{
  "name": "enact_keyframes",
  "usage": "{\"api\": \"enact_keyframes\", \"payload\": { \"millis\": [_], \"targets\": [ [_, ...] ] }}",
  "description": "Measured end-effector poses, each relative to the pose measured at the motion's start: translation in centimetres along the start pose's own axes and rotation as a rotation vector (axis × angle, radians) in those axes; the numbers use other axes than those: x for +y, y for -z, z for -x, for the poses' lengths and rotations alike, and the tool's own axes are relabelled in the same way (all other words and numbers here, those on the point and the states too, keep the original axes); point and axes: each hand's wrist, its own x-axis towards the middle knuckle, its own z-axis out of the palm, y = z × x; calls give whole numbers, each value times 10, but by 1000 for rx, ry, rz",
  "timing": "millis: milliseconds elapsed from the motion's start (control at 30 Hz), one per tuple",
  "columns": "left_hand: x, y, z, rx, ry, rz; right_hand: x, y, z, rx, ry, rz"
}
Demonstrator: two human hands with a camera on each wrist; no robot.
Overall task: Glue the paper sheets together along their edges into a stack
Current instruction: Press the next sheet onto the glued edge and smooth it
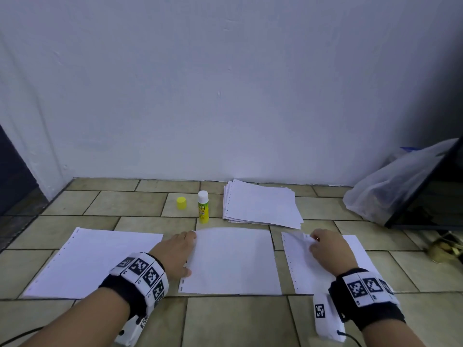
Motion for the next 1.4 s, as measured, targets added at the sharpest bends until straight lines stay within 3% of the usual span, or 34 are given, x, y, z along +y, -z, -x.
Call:
{"api": "enact_keyframes", "payload": {
  "millis": [200, 333, 500, 700, 1033, 1400],
  "targets": [
    [0, -1, 2, -16, -29, -40, 4, 13, 4, 208, -14, -105],
    [-2, -5, 3, -14, -32, -31, -3, 25, 10, 253, 15, -166],
    [-4, -8, 4, -7, -24, 7, -55, 27, 30, 169, 279, -222],
    [-3, -9, 3, -2, -18, 0, -136, -15, 50, -24, 491, -142],
    [-5, -13, 2, 35, 5, 63, -184, -54, 48, -295, 526, 0],
    [-12, -12, 1, -58, 6, -8, -187, -59, 47, -273, 494, 102]
  ]
}}
